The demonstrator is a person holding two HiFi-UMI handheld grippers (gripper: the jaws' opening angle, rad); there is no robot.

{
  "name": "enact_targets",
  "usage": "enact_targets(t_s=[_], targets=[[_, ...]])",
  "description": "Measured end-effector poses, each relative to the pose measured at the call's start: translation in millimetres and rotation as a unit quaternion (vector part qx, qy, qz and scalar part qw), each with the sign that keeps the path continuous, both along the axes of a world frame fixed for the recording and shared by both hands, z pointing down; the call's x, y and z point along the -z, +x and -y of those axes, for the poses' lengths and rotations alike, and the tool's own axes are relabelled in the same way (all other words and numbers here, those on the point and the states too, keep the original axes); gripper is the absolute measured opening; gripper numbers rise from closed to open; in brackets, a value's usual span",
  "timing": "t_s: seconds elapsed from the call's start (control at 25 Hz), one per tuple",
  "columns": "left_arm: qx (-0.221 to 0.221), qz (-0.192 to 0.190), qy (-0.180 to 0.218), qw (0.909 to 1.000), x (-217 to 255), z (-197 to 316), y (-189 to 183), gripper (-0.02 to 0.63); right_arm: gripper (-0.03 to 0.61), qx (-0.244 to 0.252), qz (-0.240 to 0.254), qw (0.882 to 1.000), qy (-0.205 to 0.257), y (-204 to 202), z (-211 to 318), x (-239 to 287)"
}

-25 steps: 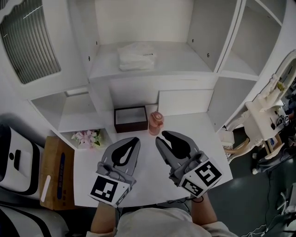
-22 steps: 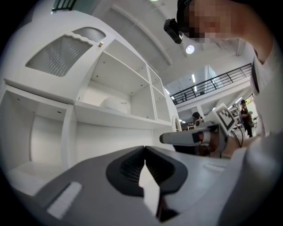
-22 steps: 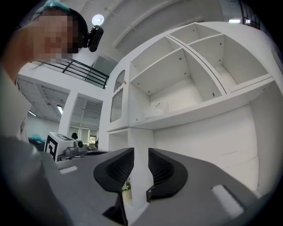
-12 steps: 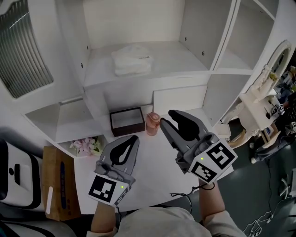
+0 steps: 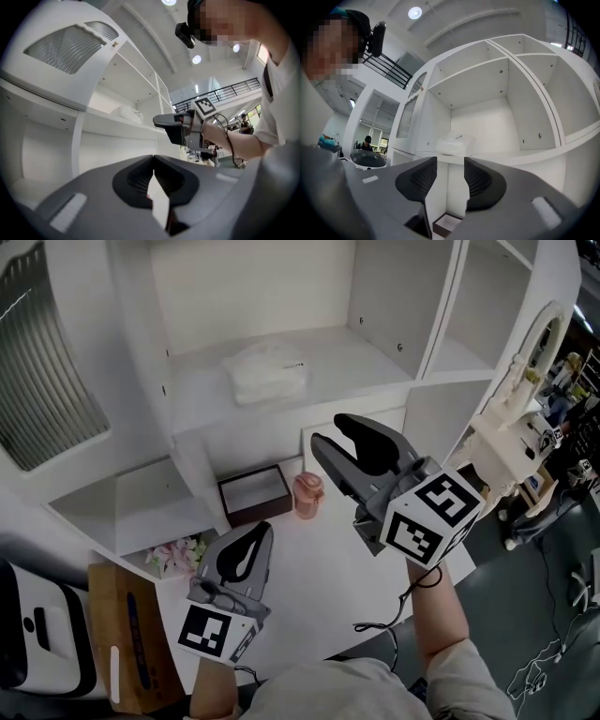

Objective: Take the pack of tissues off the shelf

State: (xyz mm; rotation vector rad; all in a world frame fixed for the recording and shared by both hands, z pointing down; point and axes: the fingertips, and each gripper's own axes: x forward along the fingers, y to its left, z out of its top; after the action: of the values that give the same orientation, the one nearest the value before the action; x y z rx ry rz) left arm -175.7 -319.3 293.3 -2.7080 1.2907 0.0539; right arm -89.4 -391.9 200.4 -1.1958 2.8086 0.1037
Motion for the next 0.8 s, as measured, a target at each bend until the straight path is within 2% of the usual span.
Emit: enact_targets(t_s=[0.32, 0.8], targets=[[-0.001, -0.012, -0.001, 0.9999, -1.9, 7.0, -22.8, 0.002, 0.219, -0.028, -0.016, 0.999, 0.004, -11.8, 30.2, 21.6], [0.009, -0.026, -0.001, 0.9996, -0.5, 17.2, -48.1, 0.002, 0.224, -0.052, -0.004, 0.999, -0.014, -19.0, 58.0, 30.6]])
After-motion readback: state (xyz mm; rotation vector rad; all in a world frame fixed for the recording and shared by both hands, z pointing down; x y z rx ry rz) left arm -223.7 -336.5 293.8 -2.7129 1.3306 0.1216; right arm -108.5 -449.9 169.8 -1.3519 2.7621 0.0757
